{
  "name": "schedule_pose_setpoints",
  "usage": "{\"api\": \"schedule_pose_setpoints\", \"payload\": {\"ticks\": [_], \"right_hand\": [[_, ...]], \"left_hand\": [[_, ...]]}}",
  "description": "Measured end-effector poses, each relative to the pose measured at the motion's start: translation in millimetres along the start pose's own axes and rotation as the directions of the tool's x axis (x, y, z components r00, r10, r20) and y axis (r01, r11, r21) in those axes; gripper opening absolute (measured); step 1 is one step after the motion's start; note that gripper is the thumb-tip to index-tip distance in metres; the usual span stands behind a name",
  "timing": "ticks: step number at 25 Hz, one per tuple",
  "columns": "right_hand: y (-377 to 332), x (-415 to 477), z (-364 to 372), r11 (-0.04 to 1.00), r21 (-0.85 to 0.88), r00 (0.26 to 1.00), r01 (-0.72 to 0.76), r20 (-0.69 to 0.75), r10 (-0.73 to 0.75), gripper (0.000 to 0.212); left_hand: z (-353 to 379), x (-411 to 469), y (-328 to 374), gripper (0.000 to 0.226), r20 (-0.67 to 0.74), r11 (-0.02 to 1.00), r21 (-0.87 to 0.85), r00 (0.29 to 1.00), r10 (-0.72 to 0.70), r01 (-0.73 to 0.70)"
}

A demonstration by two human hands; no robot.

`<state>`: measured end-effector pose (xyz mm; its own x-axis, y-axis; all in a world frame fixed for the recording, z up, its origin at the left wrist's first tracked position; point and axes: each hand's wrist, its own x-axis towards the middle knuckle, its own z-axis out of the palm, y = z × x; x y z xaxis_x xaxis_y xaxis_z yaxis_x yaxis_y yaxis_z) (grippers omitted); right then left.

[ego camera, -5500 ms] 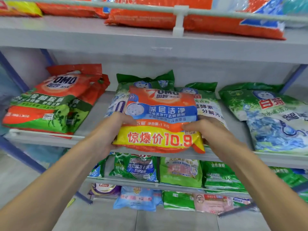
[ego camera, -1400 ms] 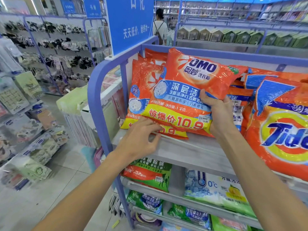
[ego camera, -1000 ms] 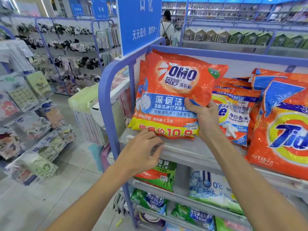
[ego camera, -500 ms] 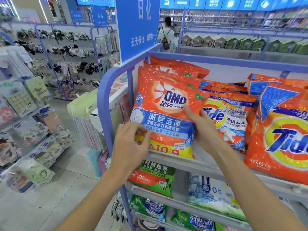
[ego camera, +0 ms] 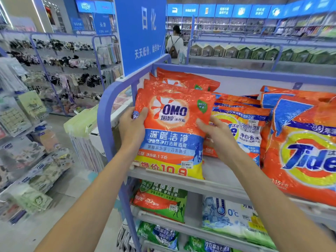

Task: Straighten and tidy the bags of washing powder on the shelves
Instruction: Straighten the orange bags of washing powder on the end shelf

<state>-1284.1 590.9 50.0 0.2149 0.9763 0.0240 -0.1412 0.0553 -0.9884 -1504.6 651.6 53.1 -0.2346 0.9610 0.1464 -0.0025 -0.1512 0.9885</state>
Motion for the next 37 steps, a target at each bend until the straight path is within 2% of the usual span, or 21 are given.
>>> {"api": "schedule_pose_setpoints", "payload": {"ticks": [4,7,11,13,16,19,22,26,28,32,37], "right_hand": [[17.3,-20.3,1.2,0.994,-0.110,0.998,0.021,0.064,-0.014,0.032],[15.1,-8.0,7.6,0.978,-0.192,0.996,0.076,0.063,-0.065,0.040],[20.1,-5.7,9.5,0.969,-0.235,0.996,0.080,0.048,-0.070,0.040],[21.4,-10.5,11.8,0.956,-0.276,0.995,0.095,0.009,-0.097,0.041],[20.0,-18.4,17.7,0.902,-0.406,0.981,0.150,-0.050,-0.186,0.048],[28.1,-27.0,22.1,0.823,-0.532,0.949,0.200,-0.106,-0.298,0.053],[36.7,-38.0,22.1,0.789,-0.576,0.936,0.212,-0.112,-0.333,0.051],[50.6,-61.4,15.9,0.747,-0.631,0.948,0.208,-0.058,-0.313,0.057],[56.8,-75.9,11.5,0.713,-0.675,0.955,0.190,-0.042,-0.293,0.060],[62.6,-112.3,-7.5,0.556,-0.803,0.966,0.215,0.093,-0.239,0.059],[65.6,-164.5,-42.3,0.396,-0.888,0.969,0.233,0.177,-0.172,0.057]], "left_hand": [[-1.8,0.2,-5.2,0.010,-0.068,0.996,-0.026,0.994,0.084,-0.086],[-0.2,-0.3,-2.5,0.013,-0.091,0.989,0.077,0.987,0.132,-0.125],[-0.1,-8.3,-4.7,0.022,-0.078,0.963,0.224,0.982,0.172,-0.151],[-0.9,-18.3,-12.8,0.036,-0.022,0.915,0.352,0.976,0.218,-0.197],[-4.8,-32.4,-24.9,0.072,0.117,0.792,0.545,0.961,0.252,-0.274],[-8.6,-57.0,-31.9,0.083,0.189,0.691,0.658,0.954,0.233,-0.299],[-13.1,-78.0,-41.6,0.085,0.263,0.621,0.684,0.924,0.279,-0.382],[-23.3,-91.3,-48.5,0.088,0.295,0.640,0.663,0.922,0.251,-0.387],[-27.3,-101.3,-52.0,0.086,0.318,0.603,0.684,0.912,0.261,-0.411],[-38.1,-127.5,-56.2,0.079,0.353,0.617,0.664,0.905,0.238,-0.422],[-49.4,-180.6,-63.1,0.067,0.402,0.551,0.707,0.893,0.203,-0.443]]}}
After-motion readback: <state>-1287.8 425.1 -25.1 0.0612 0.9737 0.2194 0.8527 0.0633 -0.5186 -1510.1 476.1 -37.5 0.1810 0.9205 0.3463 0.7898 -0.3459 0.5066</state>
